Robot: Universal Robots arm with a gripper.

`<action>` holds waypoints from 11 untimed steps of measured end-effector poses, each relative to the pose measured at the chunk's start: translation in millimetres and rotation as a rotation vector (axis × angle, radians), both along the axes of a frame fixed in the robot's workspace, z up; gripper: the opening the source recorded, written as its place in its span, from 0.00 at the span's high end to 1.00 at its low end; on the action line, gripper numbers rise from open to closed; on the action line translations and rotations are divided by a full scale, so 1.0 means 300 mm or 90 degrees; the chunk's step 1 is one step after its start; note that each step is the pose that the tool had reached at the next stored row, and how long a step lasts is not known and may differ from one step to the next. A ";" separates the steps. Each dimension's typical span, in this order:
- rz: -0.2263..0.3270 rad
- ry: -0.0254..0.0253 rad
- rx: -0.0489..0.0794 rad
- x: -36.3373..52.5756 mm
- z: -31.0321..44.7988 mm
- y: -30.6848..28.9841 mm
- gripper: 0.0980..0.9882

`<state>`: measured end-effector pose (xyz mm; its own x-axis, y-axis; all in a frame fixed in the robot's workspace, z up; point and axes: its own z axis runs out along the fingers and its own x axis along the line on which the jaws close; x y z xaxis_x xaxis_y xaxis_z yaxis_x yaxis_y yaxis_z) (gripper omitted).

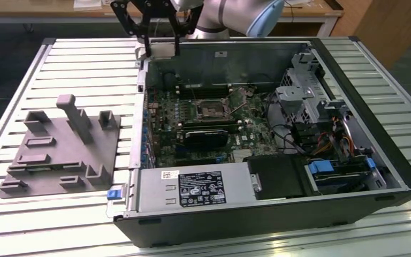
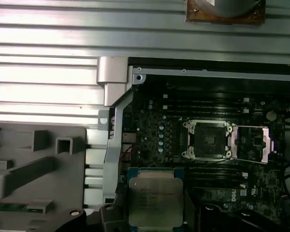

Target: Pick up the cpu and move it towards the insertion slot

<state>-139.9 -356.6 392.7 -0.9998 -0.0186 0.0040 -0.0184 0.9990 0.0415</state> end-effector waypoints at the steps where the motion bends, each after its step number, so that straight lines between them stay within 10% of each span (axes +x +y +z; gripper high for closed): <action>1: -0.001 -0.0001 0.000 0.004 0.000 0.002 0.50; 11: -0.012 -0.0001 0.000 0.049 -0.002 0.023 0.50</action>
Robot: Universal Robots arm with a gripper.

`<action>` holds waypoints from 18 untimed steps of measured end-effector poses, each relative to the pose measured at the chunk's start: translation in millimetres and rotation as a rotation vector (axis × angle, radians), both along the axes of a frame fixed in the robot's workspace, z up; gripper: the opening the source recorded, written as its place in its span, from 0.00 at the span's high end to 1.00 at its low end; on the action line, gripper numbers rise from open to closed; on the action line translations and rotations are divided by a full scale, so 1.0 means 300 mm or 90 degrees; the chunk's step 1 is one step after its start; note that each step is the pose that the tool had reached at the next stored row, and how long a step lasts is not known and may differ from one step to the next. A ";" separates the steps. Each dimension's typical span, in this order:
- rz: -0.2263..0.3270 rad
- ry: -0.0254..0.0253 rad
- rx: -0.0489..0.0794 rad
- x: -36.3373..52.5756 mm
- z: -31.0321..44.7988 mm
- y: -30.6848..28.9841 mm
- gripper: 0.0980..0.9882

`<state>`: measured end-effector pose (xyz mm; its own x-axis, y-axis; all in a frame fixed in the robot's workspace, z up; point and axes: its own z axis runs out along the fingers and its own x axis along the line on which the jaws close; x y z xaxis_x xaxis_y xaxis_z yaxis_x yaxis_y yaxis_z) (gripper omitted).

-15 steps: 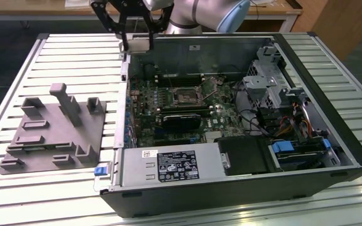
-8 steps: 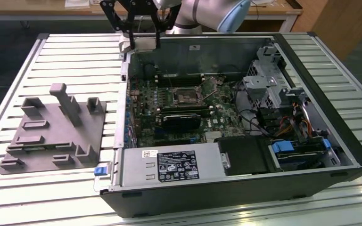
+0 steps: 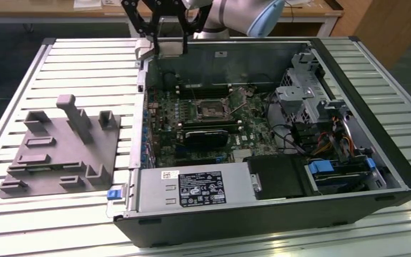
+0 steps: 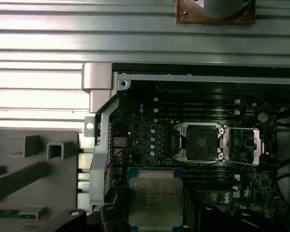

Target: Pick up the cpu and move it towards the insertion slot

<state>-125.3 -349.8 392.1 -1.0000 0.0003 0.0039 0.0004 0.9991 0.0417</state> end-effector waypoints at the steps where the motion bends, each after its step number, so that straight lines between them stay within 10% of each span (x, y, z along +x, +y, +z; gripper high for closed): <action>1: -0.001 0.0001 0.000 0.005 0.000 0.002 0.50; 18: -0.012 0.0000 0.000 0.098 -0.005 0.038 0.50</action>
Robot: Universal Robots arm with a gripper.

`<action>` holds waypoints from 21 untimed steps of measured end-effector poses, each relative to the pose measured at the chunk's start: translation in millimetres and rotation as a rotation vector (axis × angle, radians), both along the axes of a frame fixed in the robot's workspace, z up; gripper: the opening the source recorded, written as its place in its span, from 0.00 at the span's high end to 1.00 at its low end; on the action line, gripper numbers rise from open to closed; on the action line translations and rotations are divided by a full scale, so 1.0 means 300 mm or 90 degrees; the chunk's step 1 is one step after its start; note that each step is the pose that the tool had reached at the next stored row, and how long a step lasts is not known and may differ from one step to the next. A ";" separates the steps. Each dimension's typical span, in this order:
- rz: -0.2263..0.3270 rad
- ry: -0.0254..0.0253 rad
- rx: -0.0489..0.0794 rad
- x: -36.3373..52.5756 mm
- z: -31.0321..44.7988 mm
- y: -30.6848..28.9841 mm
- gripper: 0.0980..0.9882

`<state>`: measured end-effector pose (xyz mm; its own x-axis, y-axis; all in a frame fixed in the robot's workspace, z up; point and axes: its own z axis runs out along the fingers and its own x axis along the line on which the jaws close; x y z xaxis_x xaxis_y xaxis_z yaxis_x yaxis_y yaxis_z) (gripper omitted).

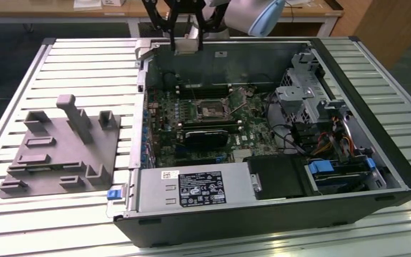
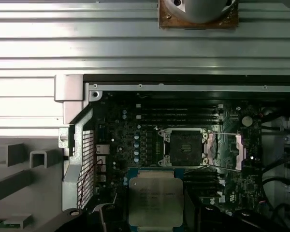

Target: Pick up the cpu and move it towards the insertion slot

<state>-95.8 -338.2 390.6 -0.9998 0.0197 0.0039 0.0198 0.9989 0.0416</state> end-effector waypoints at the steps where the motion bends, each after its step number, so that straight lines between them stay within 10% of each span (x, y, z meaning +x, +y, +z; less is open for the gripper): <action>1: -0.001 0.0000 0.000 0.006 0.000 0.002 0.50; 21: -0.017 -0.0001 0.000 0.130 -0.007 0.030 0.50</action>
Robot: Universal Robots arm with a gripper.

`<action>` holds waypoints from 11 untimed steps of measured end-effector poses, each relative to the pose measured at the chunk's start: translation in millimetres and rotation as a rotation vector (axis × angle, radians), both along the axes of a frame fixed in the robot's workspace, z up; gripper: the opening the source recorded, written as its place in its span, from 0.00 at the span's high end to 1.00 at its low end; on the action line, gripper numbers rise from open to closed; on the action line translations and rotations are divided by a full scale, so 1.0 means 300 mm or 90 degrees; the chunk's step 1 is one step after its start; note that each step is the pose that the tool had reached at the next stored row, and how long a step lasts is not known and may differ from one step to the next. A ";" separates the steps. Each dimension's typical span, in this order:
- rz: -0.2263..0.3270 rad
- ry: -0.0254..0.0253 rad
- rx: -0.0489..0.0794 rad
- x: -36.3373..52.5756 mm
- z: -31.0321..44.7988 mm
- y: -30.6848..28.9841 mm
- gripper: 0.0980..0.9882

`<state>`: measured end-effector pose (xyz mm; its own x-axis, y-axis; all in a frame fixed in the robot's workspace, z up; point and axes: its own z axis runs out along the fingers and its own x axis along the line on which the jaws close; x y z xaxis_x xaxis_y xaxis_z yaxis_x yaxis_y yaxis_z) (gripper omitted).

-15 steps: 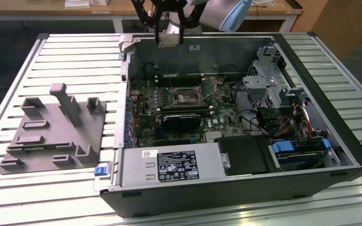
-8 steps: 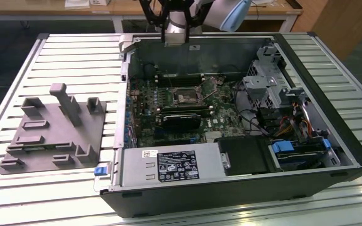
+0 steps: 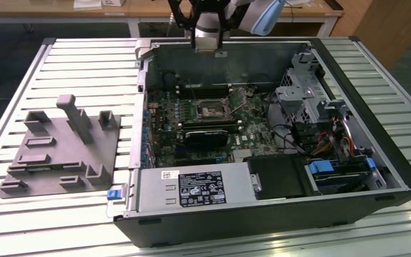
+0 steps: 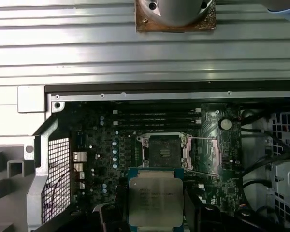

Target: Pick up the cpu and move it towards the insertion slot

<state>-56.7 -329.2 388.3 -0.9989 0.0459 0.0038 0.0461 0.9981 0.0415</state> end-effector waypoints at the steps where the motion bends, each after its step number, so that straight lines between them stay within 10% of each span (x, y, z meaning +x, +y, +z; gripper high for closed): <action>1: -0.001 0.0000 0.000 0.007 -0.001 0.000 0.50; 11: -0.007 -0.0006 0.000 0.073 -0.003 0.007 0.50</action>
